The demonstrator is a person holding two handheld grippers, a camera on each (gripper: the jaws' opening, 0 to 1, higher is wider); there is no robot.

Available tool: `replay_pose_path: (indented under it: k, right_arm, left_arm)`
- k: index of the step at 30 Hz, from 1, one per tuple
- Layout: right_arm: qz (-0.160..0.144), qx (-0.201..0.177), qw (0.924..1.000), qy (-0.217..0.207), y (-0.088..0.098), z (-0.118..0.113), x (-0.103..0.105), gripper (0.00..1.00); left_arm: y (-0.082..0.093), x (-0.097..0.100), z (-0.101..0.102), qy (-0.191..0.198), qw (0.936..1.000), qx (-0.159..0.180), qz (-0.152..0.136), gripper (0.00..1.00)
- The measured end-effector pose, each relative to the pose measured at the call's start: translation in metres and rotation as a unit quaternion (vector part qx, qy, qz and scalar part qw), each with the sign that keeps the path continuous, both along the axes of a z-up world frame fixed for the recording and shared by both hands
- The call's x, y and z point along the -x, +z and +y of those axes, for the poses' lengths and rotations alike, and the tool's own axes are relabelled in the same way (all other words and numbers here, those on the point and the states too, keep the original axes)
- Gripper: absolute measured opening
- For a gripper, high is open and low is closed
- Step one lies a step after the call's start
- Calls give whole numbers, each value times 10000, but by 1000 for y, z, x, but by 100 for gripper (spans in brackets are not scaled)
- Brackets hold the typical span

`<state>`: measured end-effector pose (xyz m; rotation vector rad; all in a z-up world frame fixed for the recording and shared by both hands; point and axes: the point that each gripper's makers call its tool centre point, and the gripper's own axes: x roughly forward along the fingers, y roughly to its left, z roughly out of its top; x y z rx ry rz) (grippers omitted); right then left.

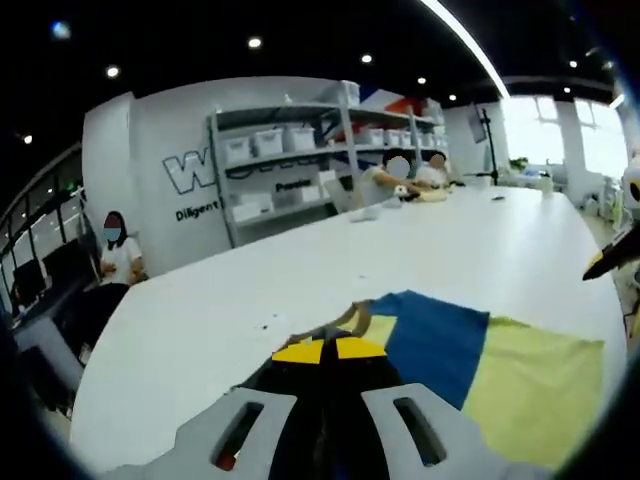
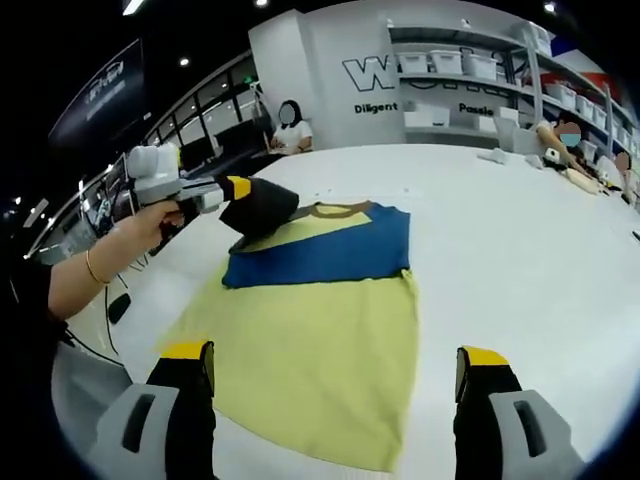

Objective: Fold the garment on the visible template until the final outline fits inside the template.

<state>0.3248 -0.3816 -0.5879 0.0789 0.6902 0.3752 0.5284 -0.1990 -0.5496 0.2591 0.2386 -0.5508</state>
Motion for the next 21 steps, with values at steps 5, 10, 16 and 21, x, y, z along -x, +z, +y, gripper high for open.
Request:
replay_pose_path:
  k: [5, 10, 16, 21]
  right_arm:
    - [67, 56, 10000, 47, -4, 0, 1, 99]
    - [104, 48, 9999, 45, -7, 0, 1, 99]
    - [125, 68, 9999, 52, -9, -1, 2, 99]
    - [157, 84, 9998, 36, -11, -4, 4, 99]
  left_arm:
    - [-12, 8, -14, -207, 9975, -628, -240, 0]
    - [-25, 23, -36, -612, 9948, -777, -235, 0]
    - [-46, 33, -51, -881, 9903, -1063, -150, 0]
    - [-58, 38, -57, -1009, 9868, -1261, -106, 0]
